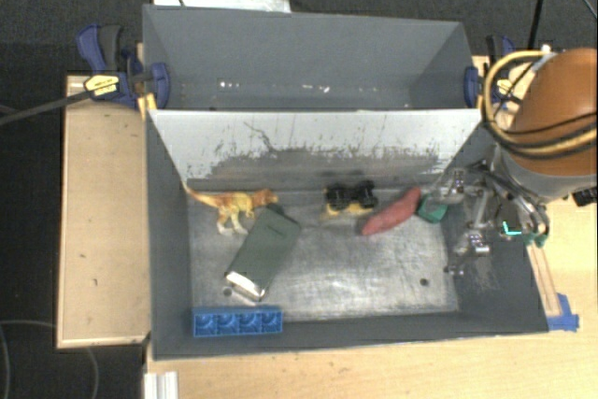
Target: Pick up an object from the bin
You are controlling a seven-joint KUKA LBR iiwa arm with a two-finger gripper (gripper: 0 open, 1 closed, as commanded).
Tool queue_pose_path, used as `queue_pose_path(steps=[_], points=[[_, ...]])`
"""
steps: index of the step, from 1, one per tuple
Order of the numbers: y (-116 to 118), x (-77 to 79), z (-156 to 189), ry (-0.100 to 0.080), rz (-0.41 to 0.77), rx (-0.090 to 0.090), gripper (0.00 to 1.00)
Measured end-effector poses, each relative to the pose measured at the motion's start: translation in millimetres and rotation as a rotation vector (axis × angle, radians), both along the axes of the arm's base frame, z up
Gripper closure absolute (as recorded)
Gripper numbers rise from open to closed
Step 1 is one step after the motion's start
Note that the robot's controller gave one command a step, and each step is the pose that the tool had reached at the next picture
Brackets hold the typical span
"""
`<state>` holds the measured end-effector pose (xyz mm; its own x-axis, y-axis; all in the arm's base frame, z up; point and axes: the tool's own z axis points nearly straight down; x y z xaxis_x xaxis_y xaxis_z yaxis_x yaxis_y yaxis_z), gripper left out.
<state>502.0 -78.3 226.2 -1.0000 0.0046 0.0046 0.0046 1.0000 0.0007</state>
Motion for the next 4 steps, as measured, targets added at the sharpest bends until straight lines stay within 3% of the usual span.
queue_pose_path(steps=[1,2,3,4], points=[[0.3,1.6,3.7,-0.008,0.003,-0.001,0.00],[13.5,39.2,-59.3,-0.015,-0.046,-0.001,0.00],[29.0,64.1,-76.5,-0.003,0.102,0.000,0.00],[16.5,89.6,-93.2,-0.011,-0.009,-0.001,0.00]])
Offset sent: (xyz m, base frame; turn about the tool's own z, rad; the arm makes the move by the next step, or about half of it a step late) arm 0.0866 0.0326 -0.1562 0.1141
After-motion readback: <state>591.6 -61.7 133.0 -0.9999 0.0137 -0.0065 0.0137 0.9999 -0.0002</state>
